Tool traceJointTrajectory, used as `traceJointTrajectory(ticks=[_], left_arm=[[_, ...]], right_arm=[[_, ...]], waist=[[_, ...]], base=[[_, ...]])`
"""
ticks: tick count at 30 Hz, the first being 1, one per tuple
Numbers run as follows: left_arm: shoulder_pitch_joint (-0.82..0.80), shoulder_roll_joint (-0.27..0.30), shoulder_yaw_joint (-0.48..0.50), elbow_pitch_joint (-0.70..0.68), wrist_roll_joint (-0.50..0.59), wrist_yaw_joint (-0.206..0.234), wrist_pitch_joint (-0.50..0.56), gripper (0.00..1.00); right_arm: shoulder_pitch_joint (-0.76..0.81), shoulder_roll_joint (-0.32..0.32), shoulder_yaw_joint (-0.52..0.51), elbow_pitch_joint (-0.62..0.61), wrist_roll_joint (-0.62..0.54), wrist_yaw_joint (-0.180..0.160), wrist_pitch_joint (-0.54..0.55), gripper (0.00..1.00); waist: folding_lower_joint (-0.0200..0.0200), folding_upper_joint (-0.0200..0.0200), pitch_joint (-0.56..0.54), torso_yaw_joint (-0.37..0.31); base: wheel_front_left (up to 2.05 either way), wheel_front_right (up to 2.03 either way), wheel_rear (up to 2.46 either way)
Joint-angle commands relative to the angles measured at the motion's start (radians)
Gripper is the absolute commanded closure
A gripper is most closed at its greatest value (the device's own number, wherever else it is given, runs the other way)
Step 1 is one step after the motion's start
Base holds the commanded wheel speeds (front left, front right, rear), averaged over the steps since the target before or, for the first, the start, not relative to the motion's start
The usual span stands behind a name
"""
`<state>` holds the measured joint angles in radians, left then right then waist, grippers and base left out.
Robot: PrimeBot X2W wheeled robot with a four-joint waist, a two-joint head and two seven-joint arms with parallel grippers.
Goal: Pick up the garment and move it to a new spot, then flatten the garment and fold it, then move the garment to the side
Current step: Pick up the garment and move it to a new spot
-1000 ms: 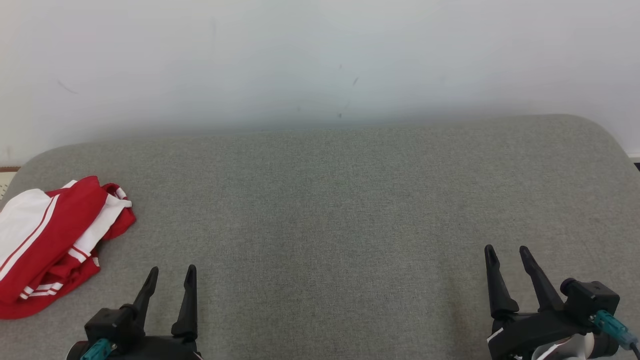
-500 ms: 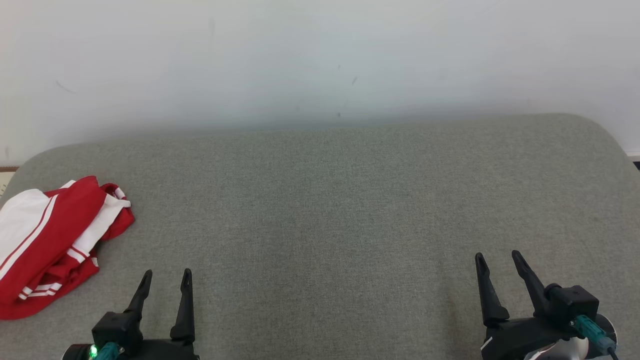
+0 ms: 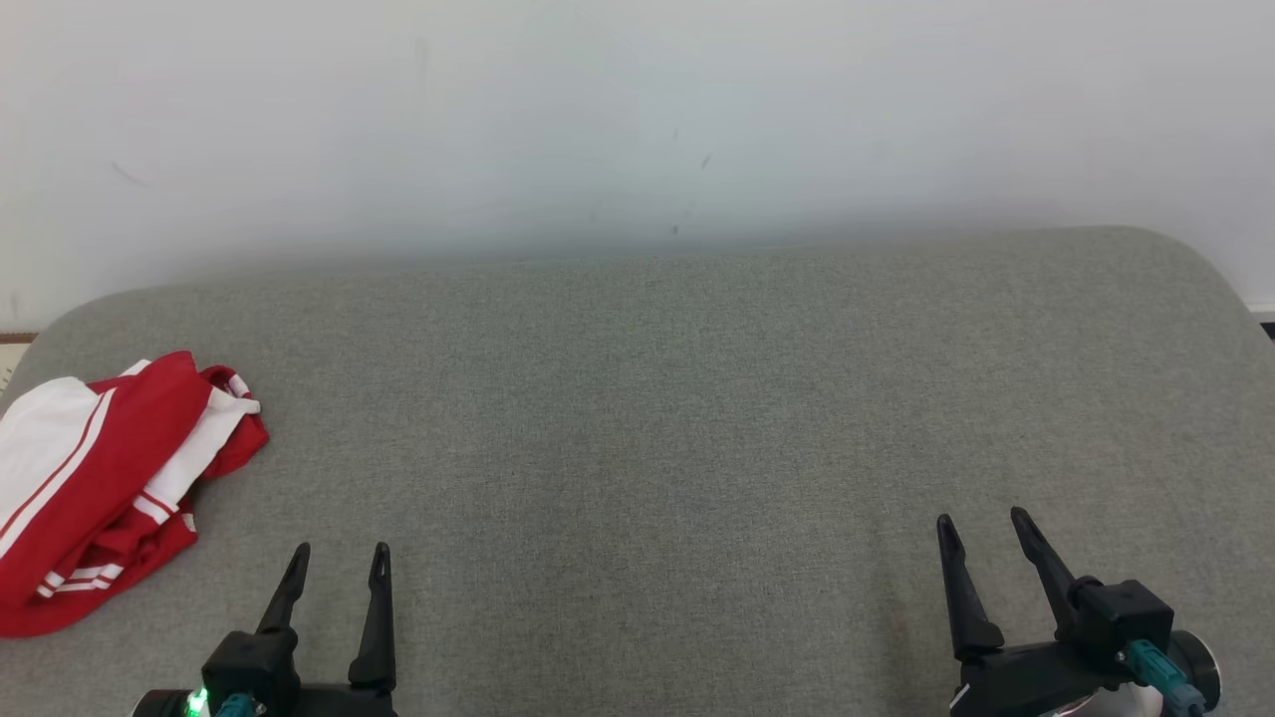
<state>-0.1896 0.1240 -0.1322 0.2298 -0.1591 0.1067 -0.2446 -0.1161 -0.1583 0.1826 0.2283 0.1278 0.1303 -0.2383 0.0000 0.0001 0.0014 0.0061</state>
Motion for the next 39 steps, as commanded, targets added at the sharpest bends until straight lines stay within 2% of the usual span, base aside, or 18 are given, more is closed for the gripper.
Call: traceJointTrajectory(ticks=[1, 10, 22, 39], left_arm=[[0.007, 0.004, 0.002, 0.002, 0.020, -0.002, -0.009, 0.00], [0.009, -0.004, 0.009, 0.015, 0.069, 0.007, -0.023, 0.00], [0.009, -0.024, 0.035, 0.005, -0.004, -0.009, -0.022, 0.00], [-0.002, -0.028, 0.047, 0.015, -0.026, -0.008, -0.022, 0.00]], right_arm=[[0.001, -0.001, 0.008, 0.005, -0.008, 0.001, -0.008, 0.00], [-0.008, -0.001, 0.020, 0.014, -0.040, 0.001, -0.029, 0.00], [0.007, 0.018, -0.015, -0.038, -0.004, 0.001, -0.021, 0.00], [0.016, 0.009, 0.000, -0.058, 0.007, 0.001, -0.003, 0.00]], waist=[[0.0000, -0.0001, 0.000, 0.000], [0.0000, -0.0001, -0.002, 0.002], [0.0000, -0.0001, -0.003, 0.004], [0.0000, -0.0001, -0.001, 0.007]], base=[[0.00, 0.00, 0.00], [0.00, 0.00, 0.00], [0.00, 0.00, 0.00], [0.00, 0.00, 0.00]])
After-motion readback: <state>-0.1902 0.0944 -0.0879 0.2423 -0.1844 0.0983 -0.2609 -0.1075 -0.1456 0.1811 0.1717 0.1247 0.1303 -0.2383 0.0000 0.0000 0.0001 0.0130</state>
